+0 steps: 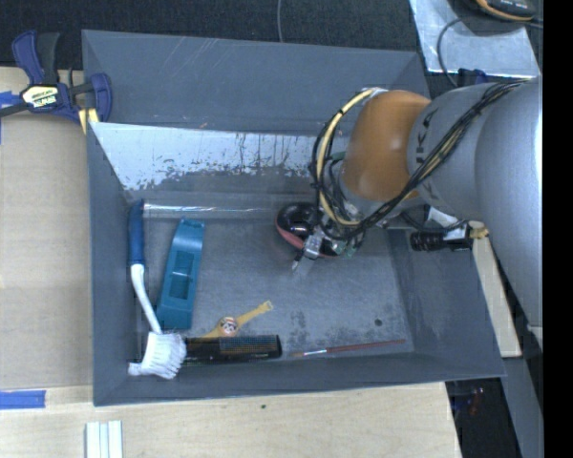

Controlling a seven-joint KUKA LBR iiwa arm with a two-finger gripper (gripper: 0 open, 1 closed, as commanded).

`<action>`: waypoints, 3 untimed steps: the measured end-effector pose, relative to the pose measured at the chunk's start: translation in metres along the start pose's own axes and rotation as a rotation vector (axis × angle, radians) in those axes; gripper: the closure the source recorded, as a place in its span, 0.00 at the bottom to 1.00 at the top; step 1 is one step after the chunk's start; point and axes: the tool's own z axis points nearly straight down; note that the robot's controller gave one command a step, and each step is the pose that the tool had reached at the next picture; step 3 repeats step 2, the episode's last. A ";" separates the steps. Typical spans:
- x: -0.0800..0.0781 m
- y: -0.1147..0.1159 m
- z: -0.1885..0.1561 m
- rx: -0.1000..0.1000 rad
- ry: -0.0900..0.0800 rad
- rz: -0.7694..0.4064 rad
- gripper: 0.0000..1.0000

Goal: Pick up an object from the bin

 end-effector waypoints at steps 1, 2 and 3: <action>0.009 -0.010 -0.005 0.001 0.001 0.061 1.00; 0.009 -0.010 -0.005 0.001 0.001 0.061 1.00; 0.009 -0.010 -0.005 0.001 0.001 0.061 1.00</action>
Offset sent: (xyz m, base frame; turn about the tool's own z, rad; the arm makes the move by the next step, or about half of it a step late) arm 0.0000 0.0000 0.0000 0.0000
